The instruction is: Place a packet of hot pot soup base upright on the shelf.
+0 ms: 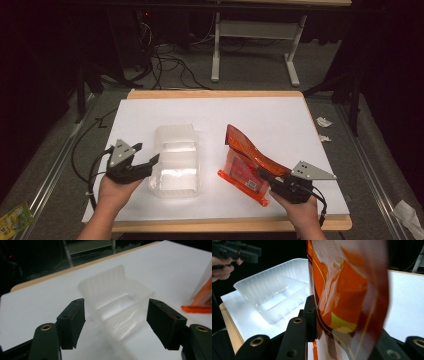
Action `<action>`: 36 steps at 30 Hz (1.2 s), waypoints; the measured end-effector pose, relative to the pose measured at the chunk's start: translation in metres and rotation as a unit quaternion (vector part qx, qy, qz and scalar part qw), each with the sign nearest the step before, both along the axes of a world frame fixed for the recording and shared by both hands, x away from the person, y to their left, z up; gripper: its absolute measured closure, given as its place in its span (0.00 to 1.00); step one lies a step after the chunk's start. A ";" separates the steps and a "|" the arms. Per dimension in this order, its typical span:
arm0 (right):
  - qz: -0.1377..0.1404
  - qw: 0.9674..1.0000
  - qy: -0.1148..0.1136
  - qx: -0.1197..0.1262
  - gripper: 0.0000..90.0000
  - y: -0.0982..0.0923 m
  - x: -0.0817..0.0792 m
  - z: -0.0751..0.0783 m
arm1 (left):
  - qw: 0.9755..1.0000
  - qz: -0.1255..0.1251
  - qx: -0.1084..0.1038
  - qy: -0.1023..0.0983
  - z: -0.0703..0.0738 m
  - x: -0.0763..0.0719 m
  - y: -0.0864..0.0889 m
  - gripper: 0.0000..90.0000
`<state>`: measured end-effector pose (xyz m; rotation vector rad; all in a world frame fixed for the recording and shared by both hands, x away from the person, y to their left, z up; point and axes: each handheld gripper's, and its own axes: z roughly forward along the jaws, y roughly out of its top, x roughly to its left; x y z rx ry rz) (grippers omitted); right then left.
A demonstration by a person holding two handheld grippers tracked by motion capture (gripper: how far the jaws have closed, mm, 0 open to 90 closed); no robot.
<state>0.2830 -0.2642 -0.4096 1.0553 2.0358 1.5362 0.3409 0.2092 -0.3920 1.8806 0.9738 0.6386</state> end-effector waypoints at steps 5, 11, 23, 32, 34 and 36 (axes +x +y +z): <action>0.004 1.000 -0.002 0.000 0.79 0.000 -0.001 -0.001 | 1.000 0.023 -0.003 0.002 -0.036 -0.009 0.031 0.34; -0.006 1.000 0.004 0.003 0.79 0.001 -0.002 0.000 | 0.999 0.030 -0.013 0.019 -0.043 -0.002 0.052 0.32; -0.025 1.000 0.008 0.013 0.80 0.006 -0.004 0.005 | 0.999 0.016 -0.014 0.033 -0.049 0.002 0.048 0.31; -0.041 0.999 -0.005 0.031 0.81 0.005 -0.008 0.017 | 0.999 0.021 -0.032 0.037 -0.052 0.007 0.052 0.31; -0.047 0.998 -0.009 0.035 0.81 0.004 -0.009 0.019 | 0.999 0.020 -0.030 0.036 -0.052 0.006 0.051 0.31; -0.050 0.998 -0.015 0.035 0.81 0.003 -0.010 0.022 | 0.999 0.019 -0.027 0.034 -0.051 0.005 0.052 0.31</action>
